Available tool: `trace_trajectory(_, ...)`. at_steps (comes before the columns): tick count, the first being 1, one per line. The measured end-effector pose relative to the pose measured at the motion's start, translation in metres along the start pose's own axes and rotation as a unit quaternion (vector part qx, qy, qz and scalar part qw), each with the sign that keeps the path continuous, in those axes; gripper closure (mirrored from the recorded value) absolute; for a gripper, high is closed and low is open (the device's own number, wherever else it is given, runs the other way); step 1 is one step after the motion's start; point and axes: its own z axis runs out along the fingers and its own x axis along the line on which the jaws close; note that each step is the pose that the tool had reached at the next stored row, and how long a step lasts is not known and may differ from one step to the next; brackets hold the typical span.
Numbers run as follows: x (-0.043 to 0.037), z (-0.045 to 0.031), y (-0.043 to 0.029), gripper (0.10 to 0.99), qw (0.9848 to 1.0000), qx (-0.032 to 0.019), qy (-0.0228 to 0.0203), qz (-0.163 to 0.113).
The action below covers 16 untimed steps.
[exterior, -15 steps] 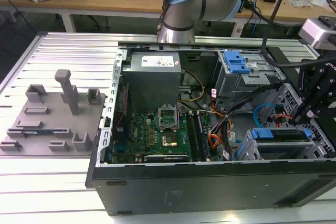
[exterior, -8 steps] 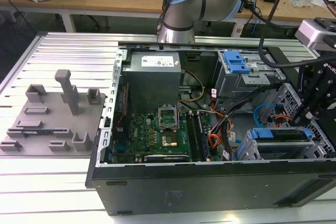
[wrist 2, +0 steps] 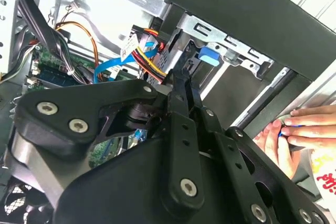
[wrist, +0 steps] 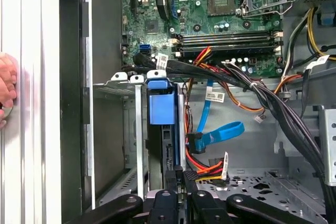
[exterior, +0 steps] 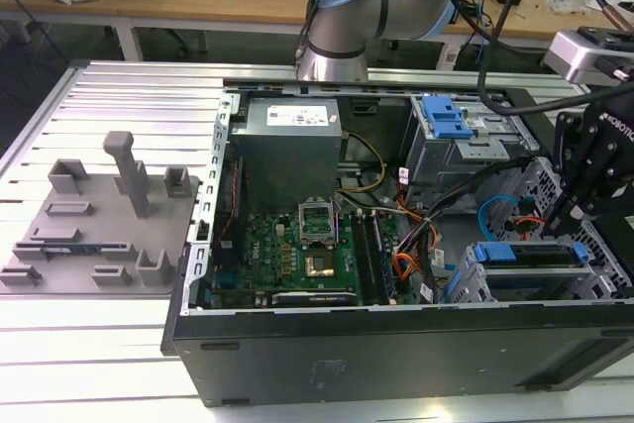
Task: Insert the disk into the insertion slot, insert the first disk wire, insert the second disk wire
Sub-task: 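Insert the first disk wire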
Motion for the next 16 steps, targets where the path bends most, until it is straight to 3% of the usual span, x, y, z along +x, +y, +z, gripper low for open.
trace_trajectory(6,0.0048,0.001,-0.0015,0.922,1.0,-0.0026,-0.0001,0.001)
trace_trajectory(16,0.0056,0.0027,-0.0021,0.922,1.0,-0.0027,0.0001,0.001)
